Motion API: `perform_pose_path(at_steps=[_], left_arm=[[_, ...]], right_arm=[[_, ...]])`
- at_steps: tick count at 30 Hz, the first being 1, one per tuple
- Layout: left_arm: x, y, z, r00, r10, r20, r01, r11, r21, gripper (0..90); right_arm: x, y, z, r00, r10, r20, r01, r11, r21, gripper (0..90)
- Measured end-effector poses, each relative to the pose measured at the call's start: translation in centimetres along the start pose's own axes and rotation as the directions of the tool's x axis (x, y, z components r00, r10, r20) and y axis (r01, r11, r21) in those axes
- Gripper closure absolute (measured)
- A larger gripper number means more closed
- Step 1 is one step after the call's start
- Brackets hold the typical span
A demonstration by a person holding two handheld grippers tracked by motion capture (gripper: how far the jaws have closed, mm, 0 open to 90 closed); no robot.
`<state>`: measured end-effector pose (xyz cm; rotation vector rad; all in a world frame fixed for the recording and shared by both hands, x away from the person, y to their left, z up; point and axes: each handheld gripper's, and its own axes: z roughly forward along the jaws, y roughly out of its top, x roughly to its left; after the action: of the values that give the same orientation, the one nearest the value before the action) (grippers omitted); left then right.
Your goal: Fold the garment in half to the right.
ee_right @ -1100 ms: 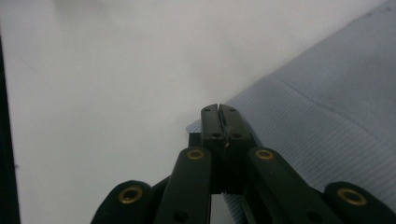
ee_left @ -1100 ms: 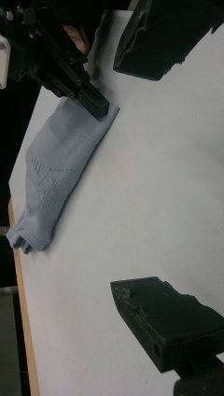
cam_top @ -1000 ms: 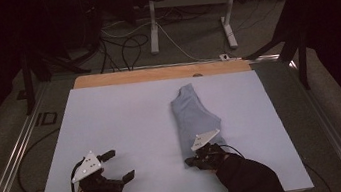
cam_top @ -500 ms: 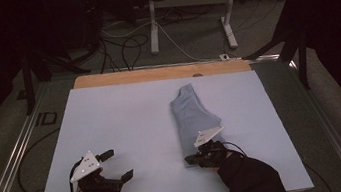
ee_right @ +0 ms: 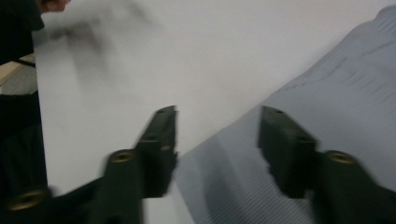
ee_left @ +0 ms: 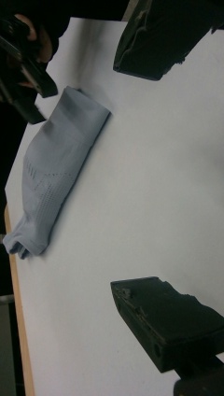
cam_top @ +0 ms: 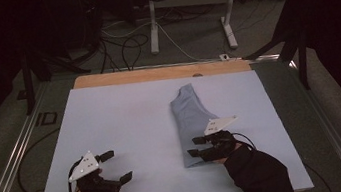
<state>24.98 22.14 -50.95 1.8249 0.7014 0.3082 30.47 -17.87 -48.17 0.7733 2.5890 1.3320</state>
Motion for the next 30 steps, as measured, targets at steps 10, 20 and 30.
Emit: perform_pose_path(at_steps=[10,20,30], left_arm=[[0.3,0.0,-0.4,0.9999,0.008,-0.01,-0.008,1.0,-0.002,0.3],[0.7,-0.1,-0.8,0.9999,0.011,-0.013,-0.011,0.9999,-0.002,0.3],[1.3,-0.3,-1.5,0.9994,0.006,-0.033,-0.006,1.0,-0.003,0.3]], right_arm=[[-1.0,0.6,-0.9,0.9995,0.03,0.001,-0.03,0.998,-0.061,11.0],[-1.7,0.2,-1.8,0.9987,0.02,0.048,-0.016,0.997,-0.08,10.1],[-2.4,-1.6,-3.4,0.9961,0.017,0.087,-0.008,0.994,-0.105,10.2]])
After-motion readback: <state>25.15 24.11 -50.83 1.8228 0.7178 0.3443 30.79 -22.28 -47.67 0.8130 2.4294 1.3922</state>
